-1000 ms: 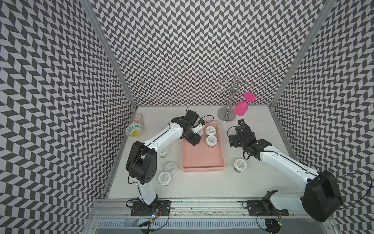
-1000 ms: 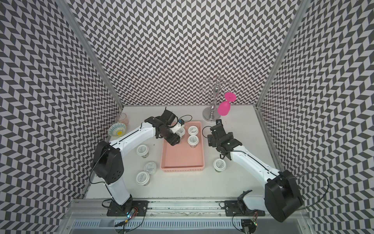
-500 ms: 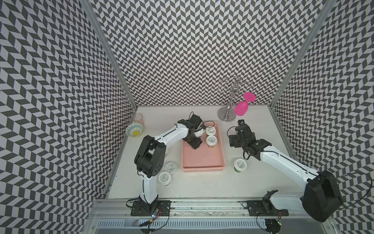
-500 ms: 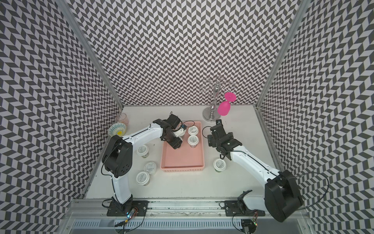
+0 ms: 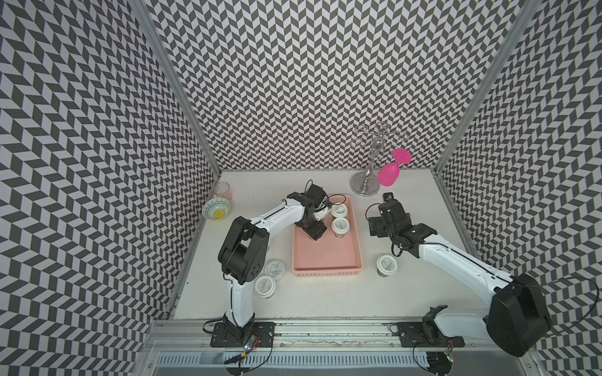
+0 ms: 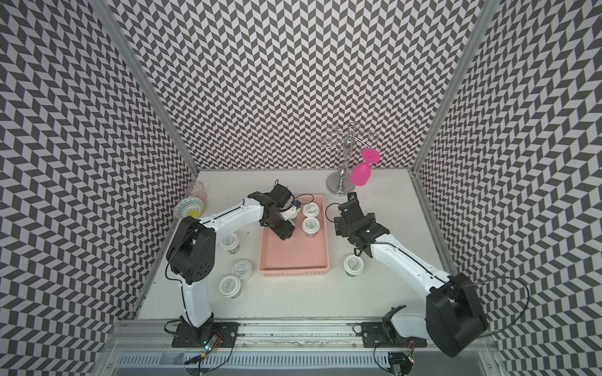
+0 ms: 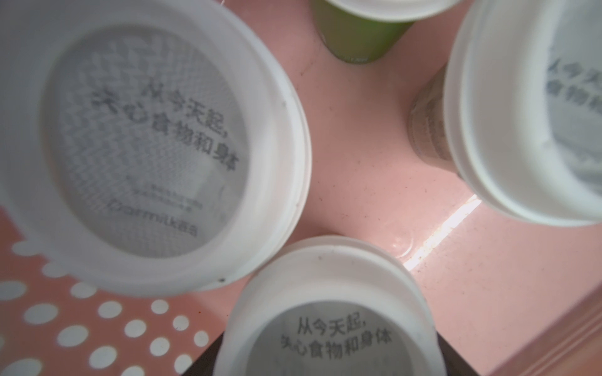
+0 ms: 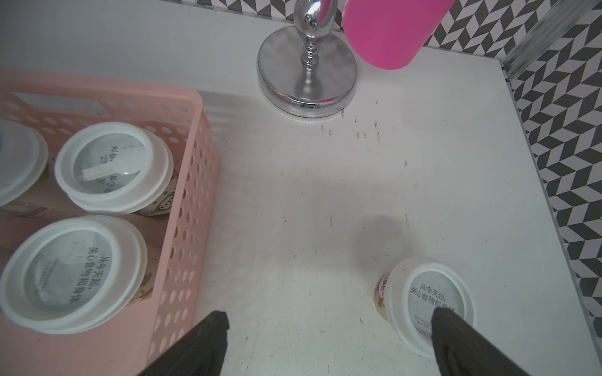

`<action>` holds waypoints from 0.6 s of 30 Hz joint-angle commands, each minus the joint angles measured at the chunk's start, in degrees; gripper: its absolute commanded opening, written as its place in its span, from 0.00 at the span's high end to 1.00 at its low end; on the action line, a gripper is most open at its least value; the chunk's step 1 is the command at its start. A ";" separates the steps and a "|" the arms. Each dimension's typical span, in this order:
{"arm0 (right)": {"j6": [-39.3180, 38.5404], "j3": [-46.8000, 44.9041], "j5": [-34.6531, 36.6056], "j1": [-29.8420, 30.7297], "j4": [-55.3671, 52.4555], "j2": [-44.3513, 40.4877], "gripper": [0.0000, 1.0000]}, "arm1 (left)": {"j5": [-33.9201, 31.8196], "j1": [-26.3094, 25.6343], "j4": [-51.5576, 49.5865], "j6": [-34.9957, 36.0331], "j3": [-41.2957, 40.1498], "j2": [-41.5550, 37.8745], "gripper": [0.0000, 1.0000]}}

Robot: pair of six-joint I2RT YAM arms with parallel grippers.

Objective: Put the yogurt in the basket
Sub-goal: Place the yogurt in the basket.

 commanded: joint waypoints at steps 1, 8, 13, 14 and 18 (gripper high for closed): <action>-0.19 -0.46 0.98 -0.08 2.48 -1.01 0.00 | -0.33 -0.40 1.05 -0.23 -0.41 -0.96 0.15; -0.27 -0.55 0.98 -0.14 2.46 -1.19 0.00 | -0.58 -0.38 0.96 0.03 -1.17 -3.37 0.09; -0.17 -0.55 1.01 -0.09 2.37 -1.23 0.00 | -1.47 -0.35 1.25 0.30 -2.35 -6.00 0.06; -0.11 -0.56 1.07 -0.14 2.29 -1.30 0.00 | -1.64 -0.25 1.32 0.37 -2.64 -6.56 0.06; 0.04 -0.64 1.33 -0.14 2.28 -1.47 0.00 | -2.38 -0.12 1.68 0.64 -3.46 -8.86 0.05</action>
